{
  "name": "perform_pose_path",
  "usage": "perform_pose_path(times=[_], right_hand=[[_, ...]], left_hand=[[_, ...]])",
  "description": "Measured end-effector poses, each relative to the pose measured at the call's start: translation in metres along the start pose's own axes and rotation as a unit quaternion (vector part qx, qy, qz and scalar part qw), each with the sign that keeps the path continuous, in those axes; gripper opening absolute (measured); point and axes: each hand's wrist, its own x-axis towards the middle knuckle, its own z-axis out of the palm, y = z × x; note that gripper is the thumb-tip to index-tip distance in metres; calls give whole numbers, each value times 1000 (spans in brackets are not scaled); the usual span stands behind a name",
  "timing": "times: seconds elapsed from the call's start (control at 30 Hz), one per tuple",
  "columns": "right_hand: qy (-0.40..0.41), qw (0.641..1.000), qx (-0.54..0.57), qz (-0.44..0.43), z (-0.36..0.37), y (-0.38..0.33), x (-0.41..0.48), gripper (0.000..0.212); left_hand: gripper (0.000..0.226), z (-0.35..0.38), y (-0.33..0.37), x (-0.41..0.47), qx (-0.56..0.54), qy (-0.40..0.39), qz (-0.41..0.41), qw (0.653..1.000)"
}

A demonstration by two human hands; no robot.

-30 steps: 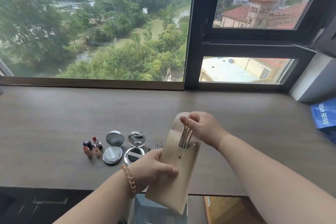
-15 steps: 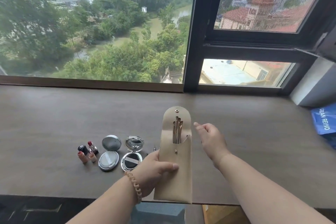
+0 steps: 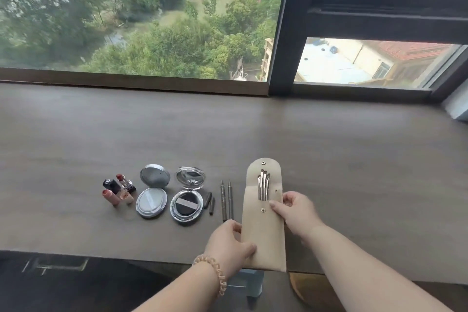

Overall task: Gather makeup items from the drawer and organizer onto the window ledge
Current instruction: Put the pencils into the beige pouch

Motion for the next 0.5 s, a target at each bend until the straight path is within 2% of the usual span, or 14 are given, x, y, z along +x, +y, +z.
perform_pose_path(times=[0.27,0.37,0.5], right_hand=[[67,991,-115,-1,29,15,31,16],[58,983,-172,-4,32,13,30,20],[63,952,-296,-43,35,11,18,43]], left_hand=[[27,9,-12,27,78,58,-9,995],[30,10,-13,31,98,65,-15,993],[33,10,-15,33,117,68,-24,991]])
